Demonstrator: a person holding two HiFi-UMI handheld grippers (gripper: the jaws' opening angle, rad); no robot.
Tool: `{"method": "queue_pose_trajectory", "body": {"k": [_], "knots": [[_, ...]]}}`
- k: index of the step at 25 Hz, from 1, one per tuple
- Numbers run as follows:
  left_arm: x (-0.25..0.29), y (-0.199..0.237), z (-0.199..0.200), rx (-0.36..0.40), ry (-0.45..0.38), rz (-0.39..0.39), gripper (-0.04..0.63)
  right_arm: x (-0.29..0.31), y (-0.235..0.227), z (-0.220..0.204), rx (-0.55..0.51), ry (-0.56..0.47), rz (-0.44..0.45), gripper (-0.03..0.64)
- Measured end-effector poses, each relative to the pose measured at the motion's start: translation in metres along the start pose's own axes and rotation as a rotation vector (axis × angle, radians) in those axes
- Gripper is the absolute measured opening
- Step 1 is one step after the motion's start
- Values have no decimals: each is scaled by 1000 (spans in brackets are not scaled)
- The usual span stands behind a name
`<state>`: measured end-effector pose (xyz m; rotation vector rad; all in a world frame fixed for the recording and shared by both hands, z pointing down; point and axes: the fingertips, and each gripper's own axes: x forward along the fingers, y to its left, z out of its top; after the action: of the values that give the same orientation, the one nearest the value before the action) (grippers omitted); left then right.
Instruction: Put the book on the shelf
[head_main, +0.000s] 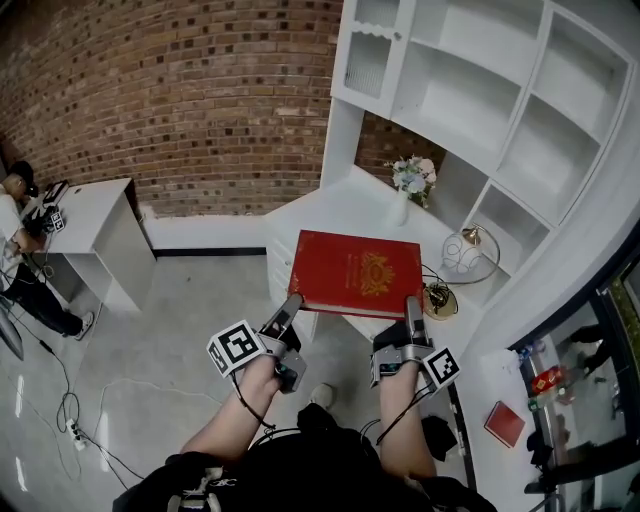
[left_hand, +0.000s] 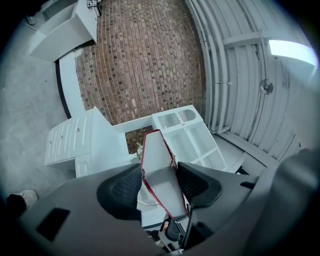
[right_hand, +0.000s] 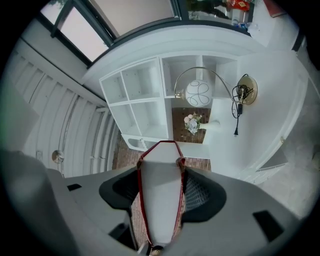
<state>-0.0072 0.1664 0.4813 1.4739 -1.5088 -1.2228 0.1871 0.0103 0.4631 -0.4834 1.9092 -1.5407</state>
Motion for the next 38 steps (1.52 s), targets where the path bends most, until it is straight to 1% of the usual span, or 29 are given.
{"method": "queue_pose_trajectory", "body": {"k": [7, 11, 15, 18, 24, 27, 29, 33, 38], "knots": [[76, 9, 36, 5, 9, -7, 236, 80, -10, 22, -1, -9, 3, 262], [134, 9, 52, 12, 19, -52, 236, 128, -16, 45, -5, -26, 10, 262], [189, 27, 64, 6, 34, -12, 236, 177, -33, 70, 3, -45, 3, 262], [234, 33, 70, 8, 49, -10, 236, 211, -45, 92, 9, -60, -1, 262], [316, 31, 88, -4, 49, -85, 236, 276, -55, 128, -2, -76, 19, 262], [345, 39, 98, 8, 42, -73, 236, 303, -61, 139, -6, -78, 24, 262], [362, 42, 102, 2, 41, -76, 236, 317, -65, 145, -2, -85, 17, 262], [382, 57, 106, 9, 54, -25, 236, 333, -76, 153, 5, -102, 0, 262], [416, 69, 116, 0, 98, -37, 236, 354, -85, 162, -9, -143, -18, 262]]}}
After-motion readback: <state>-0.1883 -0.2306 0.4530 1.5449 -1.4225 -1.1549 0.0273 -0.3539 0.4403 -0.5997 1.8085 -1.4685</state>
